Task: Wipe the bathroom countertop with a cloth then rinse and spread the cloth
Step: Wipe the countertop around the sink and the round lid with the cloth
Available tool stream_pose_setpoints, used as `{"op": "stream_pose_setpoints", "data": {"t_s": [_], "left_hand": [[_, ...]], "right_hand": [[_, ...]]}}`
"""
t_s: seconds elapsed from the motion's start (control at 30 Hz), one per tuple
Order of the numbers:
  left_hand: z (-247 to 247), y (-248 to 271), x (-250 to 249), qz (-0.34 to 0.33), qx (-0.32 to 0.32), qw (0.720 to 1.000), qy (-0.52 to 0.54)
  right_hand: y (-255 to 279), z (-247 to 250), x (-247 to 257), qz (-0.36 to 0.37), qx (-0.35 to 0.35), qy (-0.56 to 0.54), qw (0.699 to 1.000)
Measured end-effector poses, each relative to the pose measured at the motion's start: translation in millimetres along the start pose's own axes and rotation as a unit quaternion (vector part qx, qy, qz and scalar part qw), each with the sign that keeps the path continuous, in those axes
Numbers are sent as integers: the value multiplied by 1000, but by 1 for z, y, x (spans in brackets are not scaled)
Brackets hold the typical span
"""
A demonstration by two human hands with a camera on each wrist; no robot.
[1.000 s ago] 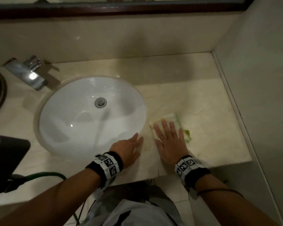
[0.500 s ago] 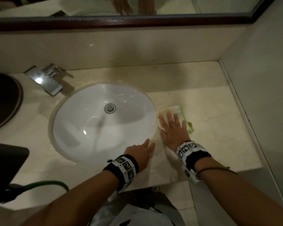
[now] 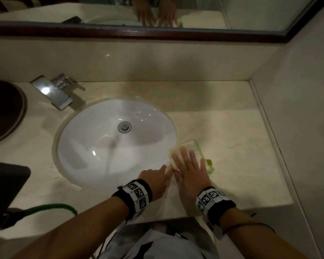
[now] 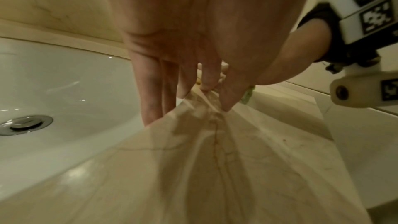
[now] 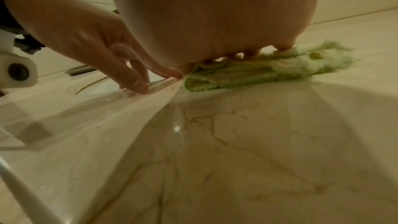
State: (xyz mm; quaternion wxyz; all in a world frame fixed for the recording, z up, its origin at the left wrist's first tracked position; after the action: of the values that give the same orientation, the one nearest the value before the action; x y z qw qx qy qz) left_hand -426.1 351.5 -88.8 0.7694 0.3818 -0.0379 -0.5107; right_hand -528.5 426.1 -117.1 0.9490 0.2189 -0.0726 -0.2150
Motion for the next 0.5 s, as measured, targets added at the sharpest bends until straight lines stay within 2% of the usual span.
{"op": "stream_pose_setpoints", "data": {"t_s": [0.13, 0.33, 0.5], "left_hand": [[1, -3, 4, 27, 15, 999, -9], [-1, 1, -2, 85, 12, 996, 20], [-5, 1, -4, 118, -3, 993, 20]], "right_hand": [[-25, 15, -5, -15, -66, -1, 998], [-90, 38, -21, -16, -29, -20, 999], [-89, 42, -25, 18, -70, -7, 997]]}}
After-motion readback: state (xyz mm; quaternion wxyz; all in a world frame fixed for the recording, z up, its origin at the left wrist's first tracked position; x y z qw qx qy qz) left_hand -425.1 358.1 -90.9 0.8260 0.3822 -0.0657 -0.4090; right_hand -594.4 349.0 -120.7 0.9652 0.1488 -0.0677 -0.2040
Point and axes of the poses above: each hand's wrist, its own y-axis away from the middle knuckle, its own z-axis out of the back of the hand, x = y × z, the point moved 7 cm from there along -y, towards the middle knuckle, and after that the axes turned 6 degrees about y, right-handed, at the moved point
